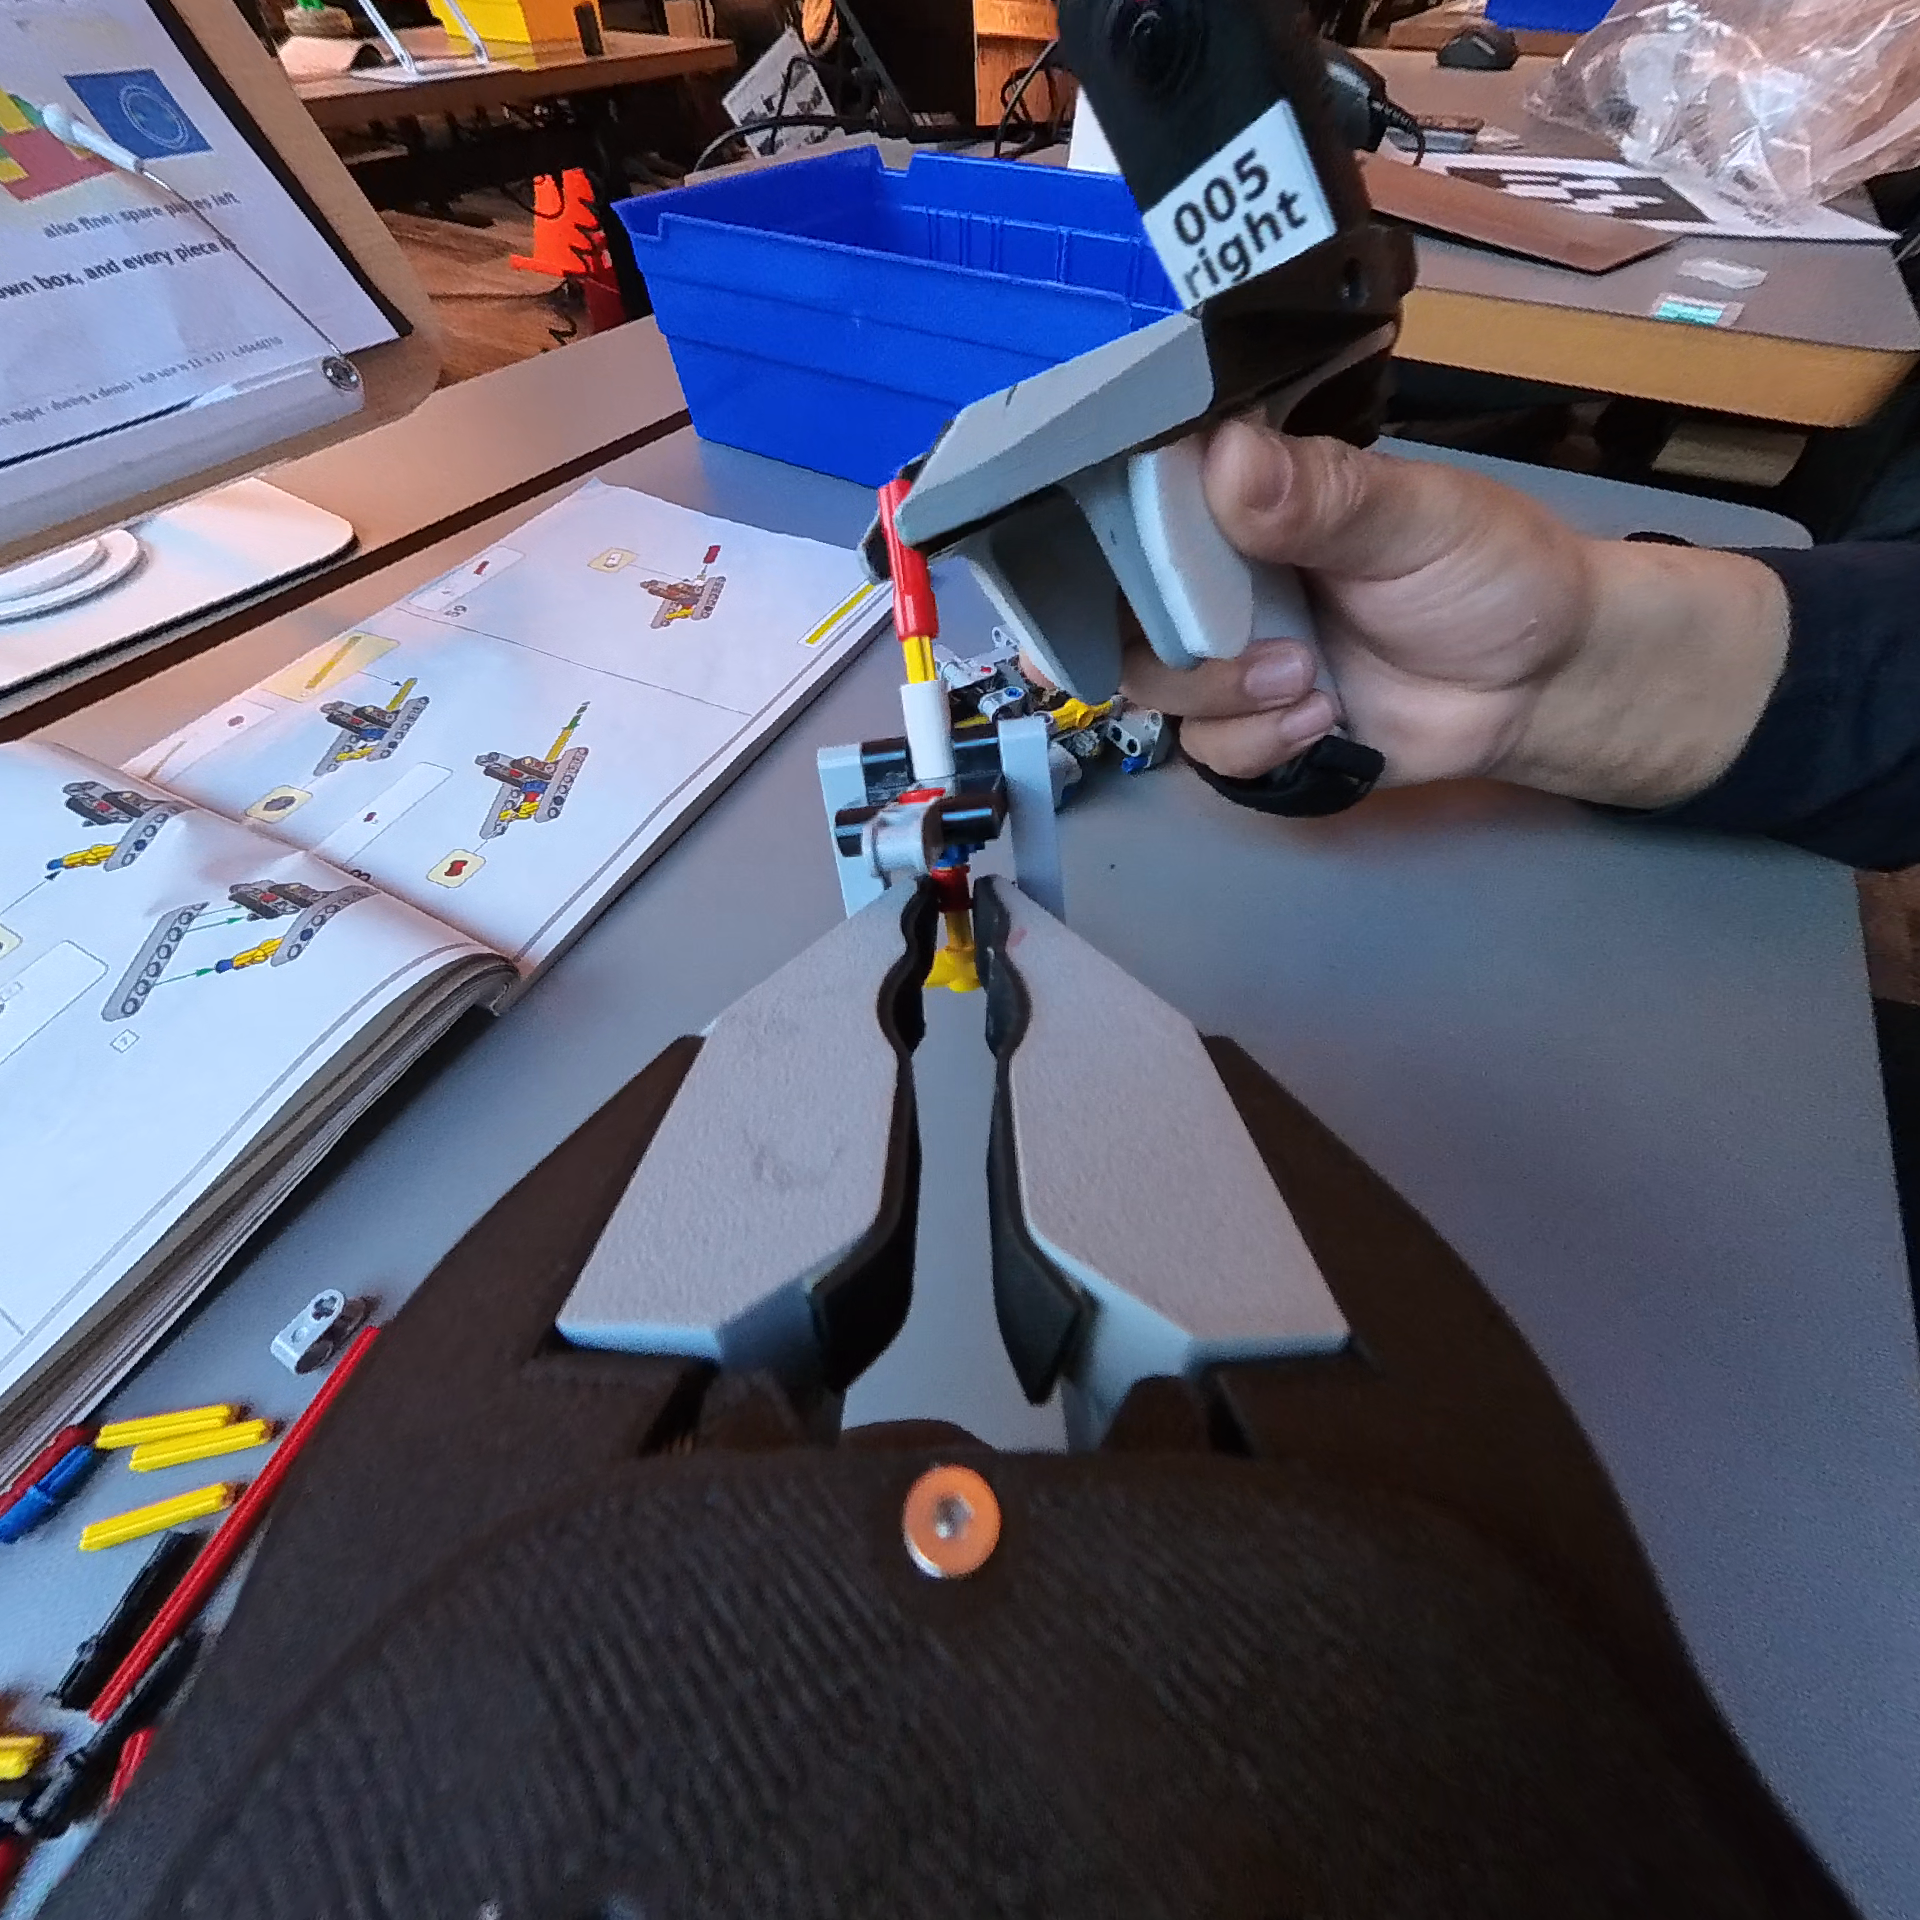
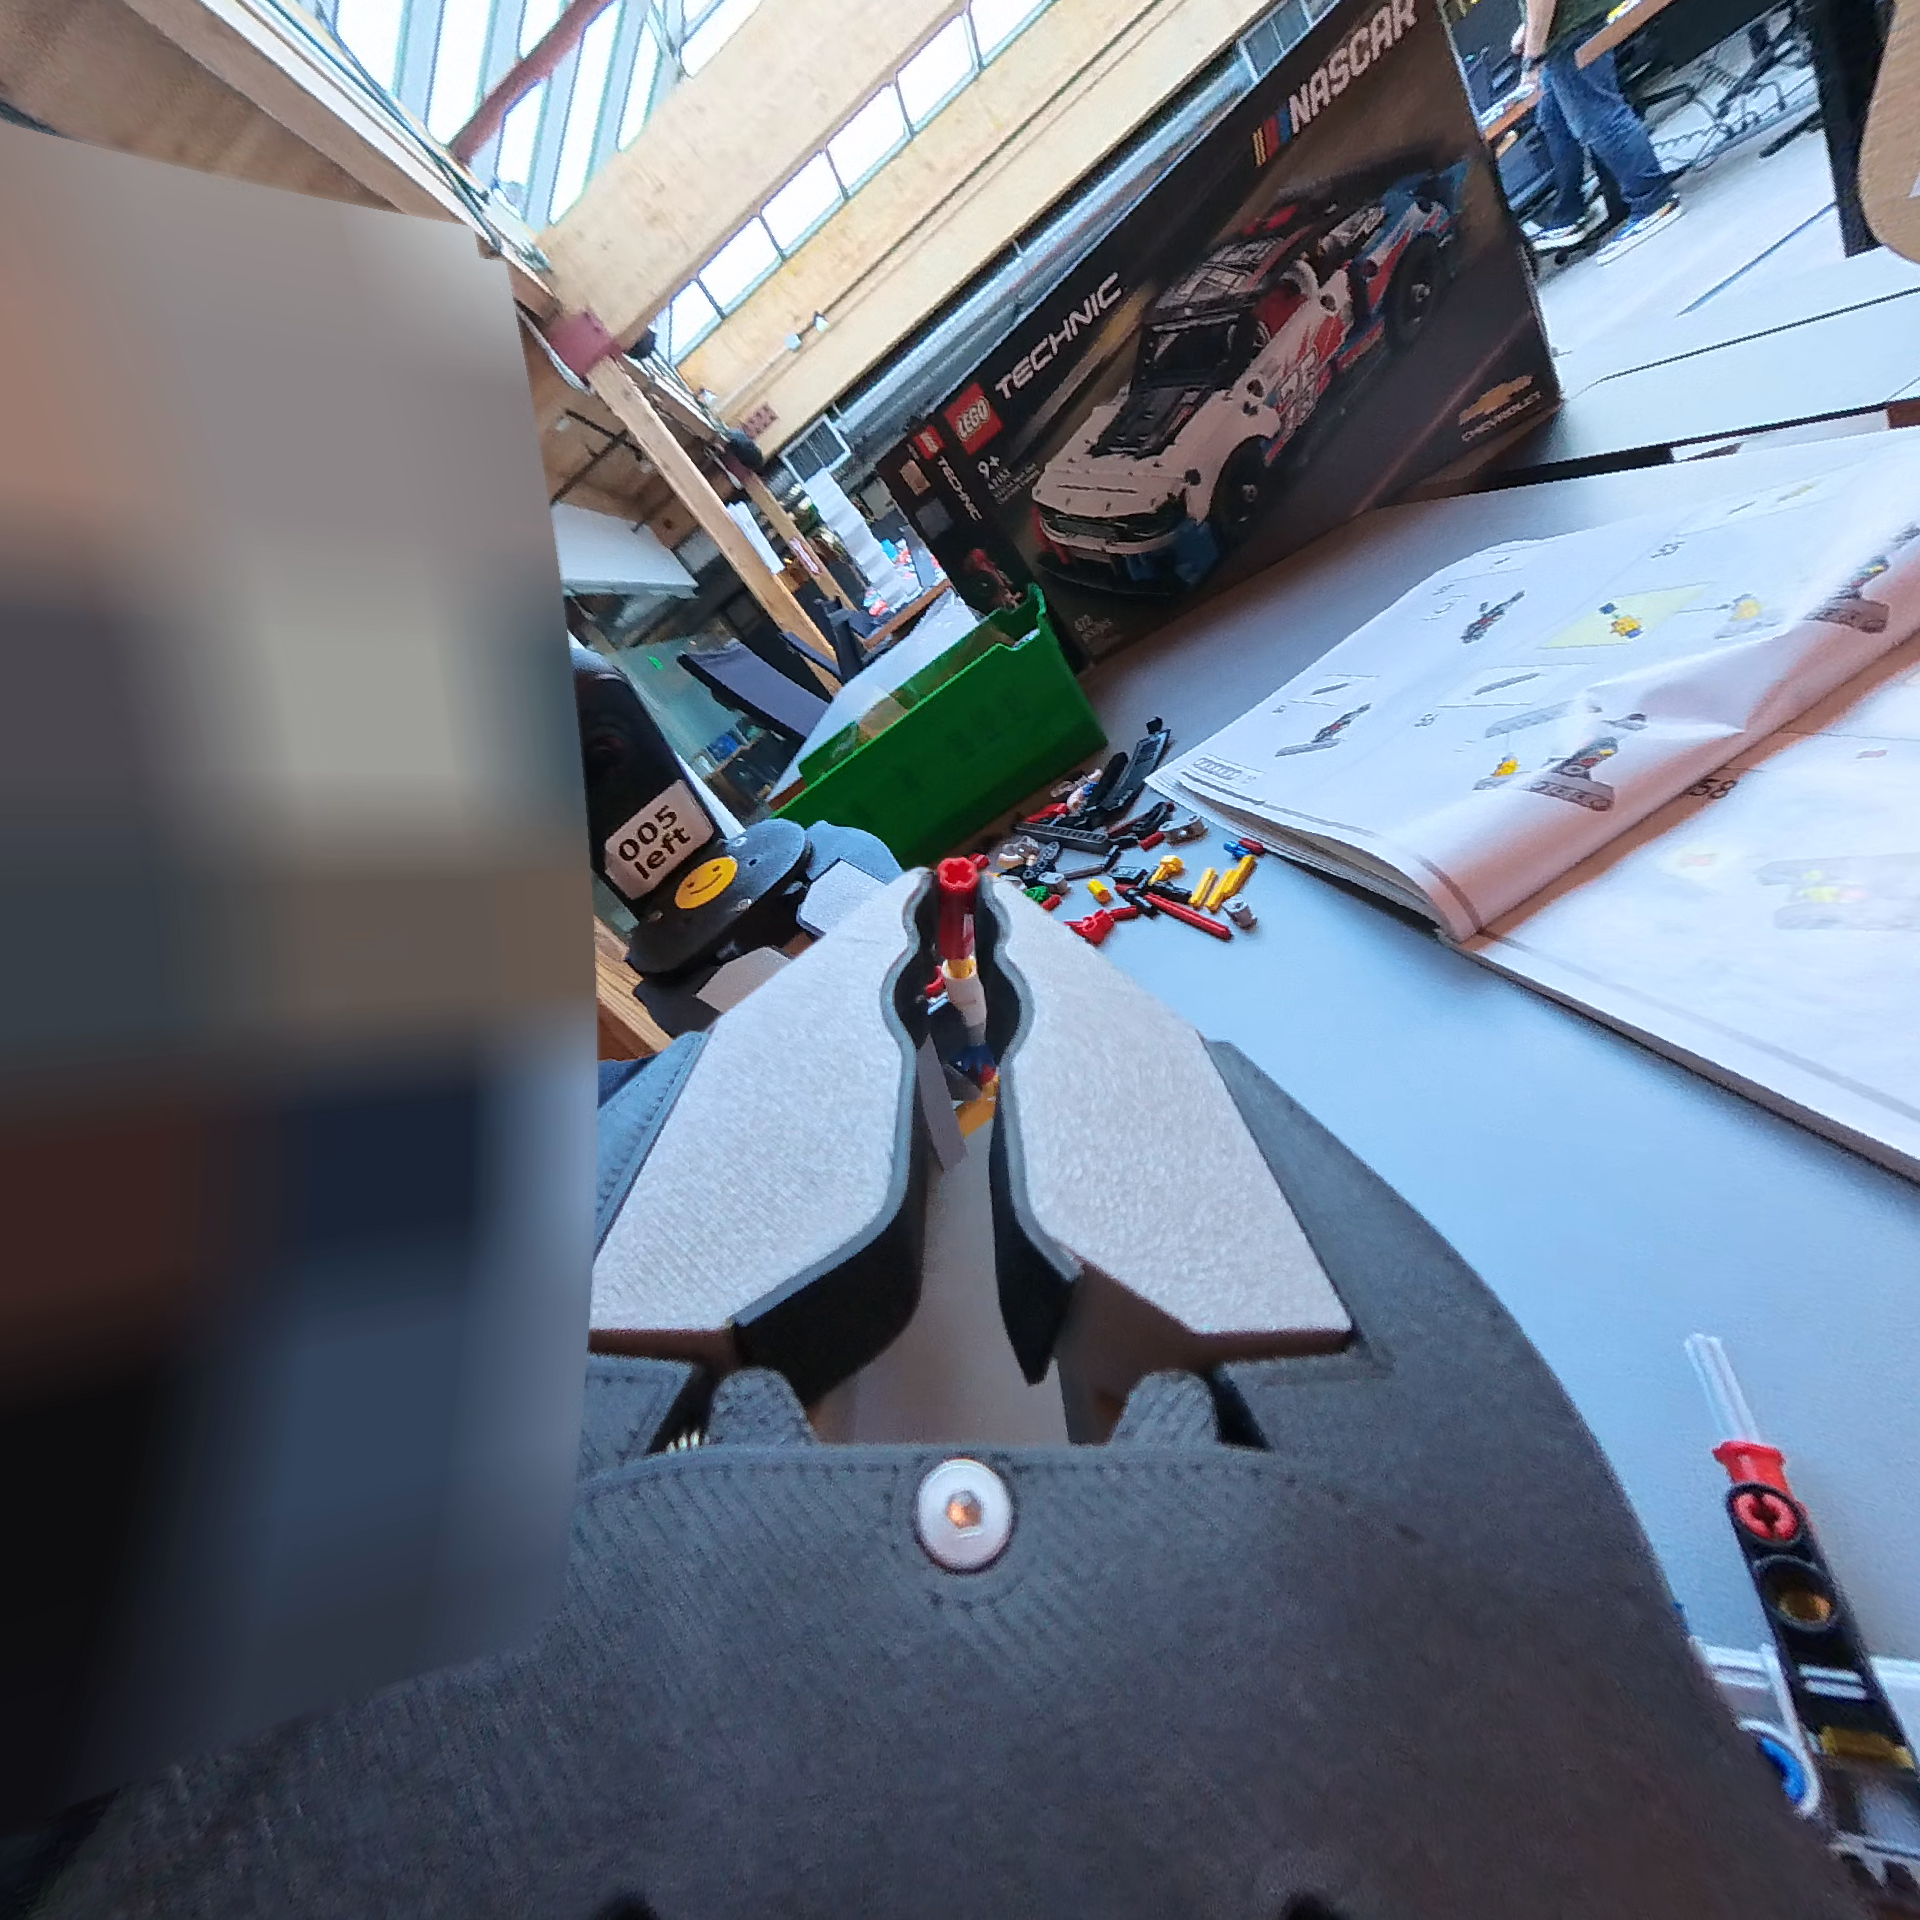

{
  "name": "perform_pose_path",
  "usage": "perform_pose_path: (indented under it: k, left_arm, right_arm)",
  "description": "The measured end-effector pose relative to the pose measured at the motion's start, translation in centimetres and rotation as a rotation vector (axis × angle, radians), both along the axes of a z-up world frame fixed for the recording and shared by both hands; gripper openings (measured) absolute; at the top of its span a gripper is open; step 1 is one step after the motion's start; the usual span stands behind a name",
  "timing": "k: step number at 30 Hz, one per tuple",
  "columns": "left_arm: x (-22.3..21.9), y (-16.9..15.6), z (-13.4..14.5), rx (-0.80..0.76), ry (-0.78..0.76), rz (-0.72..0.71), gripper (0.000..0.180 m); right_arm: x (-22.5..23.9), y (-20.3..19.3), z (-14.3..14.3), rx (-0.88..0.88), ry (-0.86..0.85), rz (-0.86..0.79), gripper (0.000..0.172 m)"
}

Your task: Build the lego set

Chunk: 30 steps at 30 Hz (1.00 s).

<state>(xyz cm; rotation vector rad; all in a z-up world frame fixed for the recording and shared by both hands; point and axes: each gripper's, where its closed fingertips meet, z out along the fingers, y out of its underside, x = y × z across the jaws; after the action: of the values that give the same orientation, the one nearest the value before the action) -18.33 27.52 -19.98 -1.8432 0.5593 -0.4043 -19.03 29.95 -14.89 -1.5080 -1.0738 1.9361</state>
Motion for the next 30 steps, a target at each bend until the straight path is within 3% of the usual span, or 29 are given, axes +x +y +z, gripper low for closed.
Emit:
perform_pose_path:
  k: [15,18,22,27,30]
  left_arm:
    - [-0.4,0.2,-0.8,-0.005,0.078,0.037,0.004]
    - [-0.3,0.3,-1.6,-0.032,0.097,0.041,0.004]
    - [-0.1,0.3,-2.4,-0.053,0.11,0.036,0.003]
    - [-0.2,0.3,-2.6,-0.075,0.101,0.03,0.003]
    - [-0.2,0.3,-2.9,-0.091,0.123,0.033,0.003]
  right_arm:
    - [-0.2,-0.2,-0.8,0.242,-0.109,-0.074,0.002]
    - [-0.3,-0.1,-1.5,0.204,-0.112,-0.081,0.002]
    - [-0.5,-0.1,-2.3,-0.005,-0.092,-0.03,0.002]
    - [-0.3,0.2,-2.8,0.177,-0.152,-0.091,0.002]
    - [-0.3,0.2,-3.1,0.183,-0.155,-0.11,0.002]
